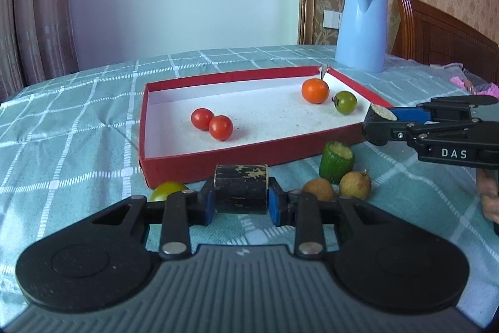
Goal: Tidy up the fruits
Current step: 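Carry the bark piece with the left tool while the right tool carries the eggplant slice into the box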
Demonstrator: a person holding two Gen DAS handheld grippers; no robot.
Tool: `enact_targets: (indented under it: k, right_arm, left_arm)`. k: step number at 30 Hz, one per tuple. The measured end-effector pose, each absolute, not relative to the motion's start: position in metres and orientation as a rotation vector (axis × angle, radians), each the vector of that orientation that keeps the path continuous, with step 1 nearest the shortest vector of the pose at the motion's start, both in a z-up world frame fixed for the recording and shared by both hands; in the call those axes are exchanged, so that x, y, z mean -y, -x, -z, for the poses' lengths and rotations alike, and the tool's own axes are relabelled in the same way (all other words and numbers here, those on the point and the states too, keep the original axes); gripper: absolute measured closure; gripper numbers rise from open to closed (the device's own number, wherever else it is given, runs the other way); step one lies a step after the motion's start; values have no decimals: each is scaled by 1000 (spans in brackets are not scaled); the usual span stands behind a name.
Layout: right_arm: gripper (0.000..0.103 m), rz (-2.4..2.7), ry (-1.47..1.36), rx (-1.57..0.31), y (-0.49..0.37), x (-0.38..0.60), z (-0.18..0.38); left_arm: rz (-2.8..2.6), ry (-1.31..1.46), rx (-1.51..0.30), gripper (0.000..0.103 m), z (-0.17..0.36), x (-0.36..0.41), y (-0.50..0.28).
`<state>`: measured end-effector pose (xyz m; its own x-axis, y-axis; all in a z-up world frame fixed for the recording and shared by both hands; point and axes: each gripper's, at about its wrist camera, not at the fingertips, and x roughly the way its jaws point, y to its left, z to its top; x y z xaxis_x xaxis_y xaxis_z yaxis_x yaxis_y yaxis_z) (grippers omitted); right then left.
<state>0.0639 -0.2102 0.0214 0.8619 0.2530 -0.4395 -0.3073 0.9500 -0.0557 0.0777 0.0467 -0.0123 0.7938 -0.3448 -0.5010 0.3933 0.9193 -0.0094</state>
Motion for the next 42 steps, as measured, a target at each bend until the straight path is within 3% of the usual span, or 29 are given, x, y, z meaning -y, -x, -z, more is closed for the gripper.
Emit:
enact_targets:
  k: [20,42]
  right_arm:
    - [70,-214,57,-439,-93,220,-36]
    - [70,-180,116,-599,-186,190,-15]
  left_arm:
    - [334,-35,-444,74,-6,-24,-84]
    - [161,-21,-576,73,-2,26,-203]
